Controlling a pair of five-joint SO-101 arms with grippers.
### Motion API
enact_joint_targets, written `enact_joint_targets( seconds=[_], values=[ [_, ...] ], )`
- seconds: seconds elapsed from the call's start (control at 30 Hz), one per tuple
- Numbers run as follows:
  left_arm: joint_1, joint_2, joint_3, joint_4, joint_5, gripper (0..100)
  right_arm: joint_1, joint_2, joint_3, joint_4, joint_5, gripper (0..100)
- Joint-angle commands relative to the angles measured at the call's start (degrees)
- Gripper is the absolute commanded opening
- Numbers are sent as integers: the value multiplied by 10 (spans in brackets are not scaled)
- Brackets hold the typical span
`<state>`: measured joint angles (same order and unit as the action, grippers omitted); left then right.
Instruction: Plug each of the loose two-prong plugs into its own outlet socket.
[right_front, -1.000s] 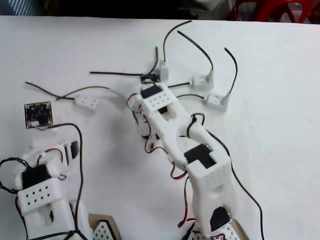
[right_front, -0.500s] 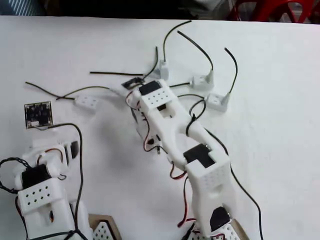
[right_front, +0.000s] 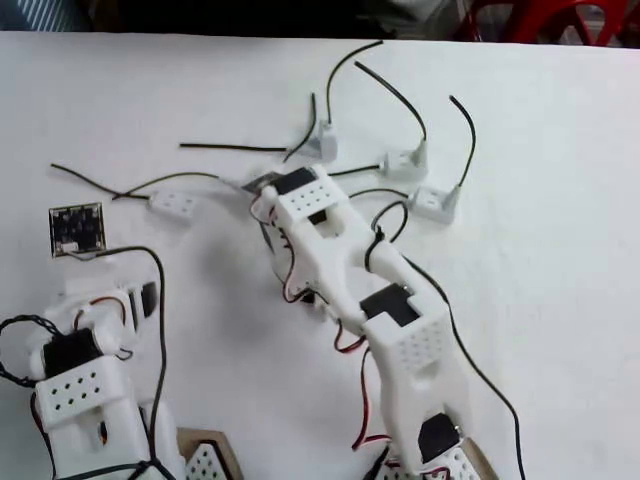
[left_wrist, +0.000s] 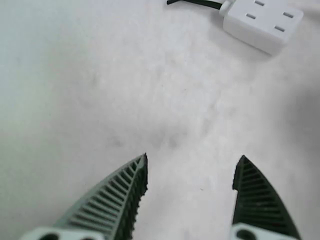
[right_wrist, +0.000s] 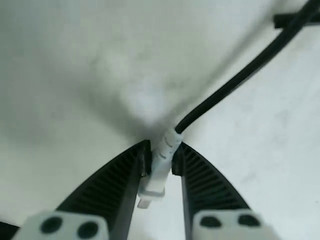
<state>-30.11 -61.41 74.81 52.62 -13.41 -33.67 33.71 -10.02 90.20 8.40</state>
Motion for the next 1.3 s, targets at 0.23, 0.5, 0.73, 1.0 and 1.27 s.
enact_joint_targets(
  seconds=[0.23,0.5,0.73,1.0,1.27],
  values=[
    [-4,-14,-3,-11,2,278,0,-40,-3,38,-37,77],
    [-4,-14,-3,-11,2,278,2,-39,17,50,-40,71],
    [-4,-14,-3,-11,2,278,2,-40,22,50,-40,16],
    [-4,-14,11,-42,2,278,2,-101,13,80,-36,18],
    [-3,-14,14,-48,2,278,13,-320,42,79,-40,18]
  ],
)
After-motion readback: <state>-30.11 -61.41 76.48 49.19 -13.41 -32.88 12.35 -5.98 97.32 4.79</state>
